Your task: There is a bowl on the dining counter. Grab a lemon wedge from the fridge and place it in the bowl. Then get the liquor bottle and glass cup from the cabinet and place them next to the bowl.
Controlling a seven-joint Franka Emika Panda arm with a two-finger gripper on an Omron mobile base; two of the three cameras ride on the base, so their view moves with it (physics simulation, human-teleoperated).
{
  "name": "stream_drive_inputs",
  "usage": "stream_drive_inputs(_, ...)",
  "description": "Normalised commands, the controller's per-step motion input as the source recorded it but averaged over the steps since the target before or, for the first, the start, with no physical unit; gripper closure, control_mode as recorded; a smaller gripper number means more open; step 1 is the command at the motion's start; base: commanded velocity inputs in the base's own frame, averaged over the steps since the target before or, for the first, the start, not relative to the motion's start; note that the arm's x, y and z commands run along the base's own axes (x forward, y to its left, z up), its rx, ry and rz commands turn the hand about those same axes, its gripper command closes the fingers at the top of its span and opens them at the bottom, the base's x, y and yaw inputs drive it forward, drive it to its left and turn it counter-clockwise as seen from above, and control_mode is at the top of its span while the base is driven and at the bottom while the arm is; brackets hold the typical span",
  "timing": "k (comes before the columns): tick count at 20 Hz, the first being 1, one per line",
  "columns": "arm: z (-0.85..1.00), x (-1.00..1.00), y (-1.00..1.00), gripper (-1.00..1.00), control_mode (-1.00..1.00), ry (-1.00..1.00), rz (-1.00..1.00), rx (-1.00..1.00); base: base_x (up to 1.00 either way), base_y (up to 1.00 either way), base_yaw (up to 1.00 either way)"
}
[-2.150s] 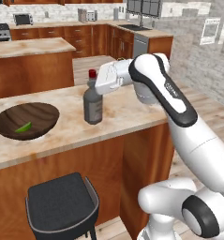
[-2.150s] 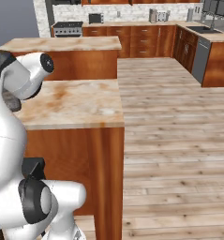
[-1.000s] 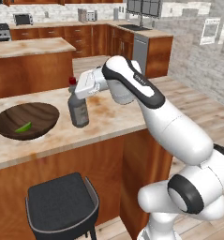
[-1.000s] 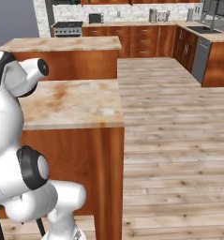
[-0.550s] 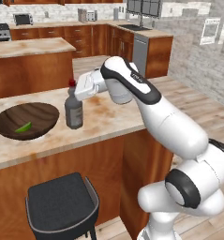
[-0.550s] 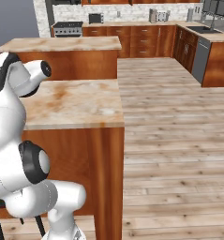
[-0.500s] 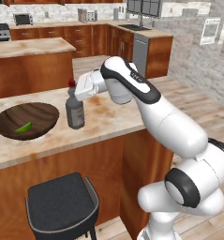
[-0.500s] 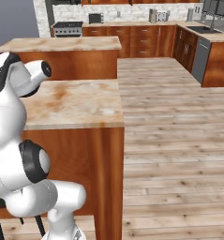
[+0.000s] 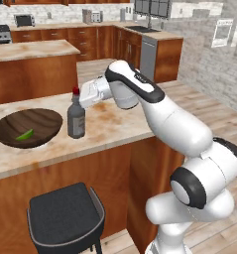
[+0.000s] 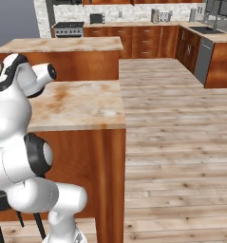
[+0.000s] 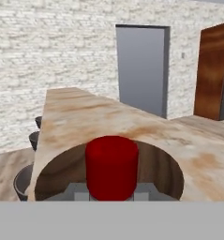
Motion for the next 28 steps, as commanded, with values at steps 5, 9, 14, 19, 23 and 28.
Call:
stream_drive_inputs(5,-0.1,0.24,0.0,1.0,-1.0,0.05,0.06,0.0,0.0,0.0,0.0)
stream_drive_inputs(9,-0.1,0.31,0.0,1.0,-1.0,0.07,0.05,0.0,0.0,0.0,0.0)
stream_drive_inputs(14,-0.01,0.27,0.02,1.0,-1.0,0.01,0.02,0.0,0.0,0.0,0.0)
stream_drive_inputs(19,0.0,0.07,0.18,1.0,-1.0,0.0,0.0,0.0,0.0,0.0,0.0)
stream_drive_inputs(23,-0.07,0.03,0.21,1.0,-1.0,-0.03,0.0,0.0,0.0,0.0,0.0)
stream_drive_inputs(28,-0.15,0.0,0.02,-1.0,-1.0,-0.08,0.02,0.0,0.0,0.0,0.0)
